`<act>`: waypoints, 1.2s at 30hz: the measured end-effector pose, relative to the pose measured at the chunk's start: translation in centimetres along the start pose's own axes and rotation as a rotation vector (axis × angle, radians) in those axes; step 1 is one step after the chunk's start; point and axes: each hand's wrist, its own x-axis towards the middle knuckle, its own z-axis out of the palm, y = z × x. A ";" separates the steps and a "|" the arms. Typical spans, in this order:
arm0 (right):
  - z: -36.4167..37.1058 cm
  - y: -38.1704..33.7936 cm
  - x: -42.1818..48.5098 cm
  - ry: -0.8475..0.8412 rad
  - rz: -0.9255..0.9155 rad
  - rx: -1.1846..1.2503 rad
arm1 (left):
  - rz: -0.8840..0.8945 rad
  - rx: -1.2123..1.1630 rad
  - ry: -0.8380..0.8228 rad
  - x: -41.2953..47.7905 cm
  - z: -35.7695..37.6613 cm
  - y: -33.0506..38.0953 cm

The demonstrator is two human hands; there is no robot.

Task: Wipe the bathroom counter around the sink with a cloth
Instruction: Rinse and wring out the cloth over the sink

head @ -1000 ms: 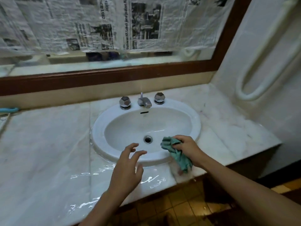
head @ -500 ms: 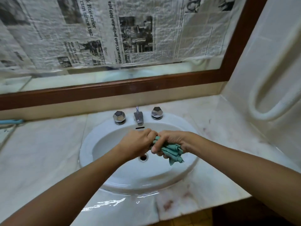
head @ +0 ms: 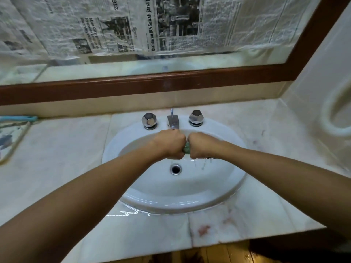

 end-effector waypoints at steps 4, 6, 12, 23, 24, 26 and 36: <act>2.1 0.0 0.4 0.139 -0.126 -0.243 | -0.063 -0.454 -0.160 0.0 2.3 -0.1; 2.8 0.1 0.7 0.203 -0.189 -0.341 | -0.092 -0.646 -0.196 -0.2 2.8 -0.2; 3.7 0.0 2.0 0.297 -0.297 -0.463 | -0.245 -1.128 -0.297 -1.3 4.1 -0.4; 5.6 0.2 -0.2 0.236 -0.298 -0.340 | -0.147 -1.188 -0.420 -2.8 6.0 0.3; 5.8 0.3 -0.8 0.208 -0.232 -0.287 | -0.103 -1.083 -0.385 -2.7 6.0 0.4; 6.4 0.5 -1.8 0.140 -0.088 -0.095 | 0.009 -0.752 -0.277 -2.6 6.1 0.5; 7.5 1.1 -7.0 -0.101 0.225 1.195 | 0.349 -0.334 0.309 -3.2 9.2 0.5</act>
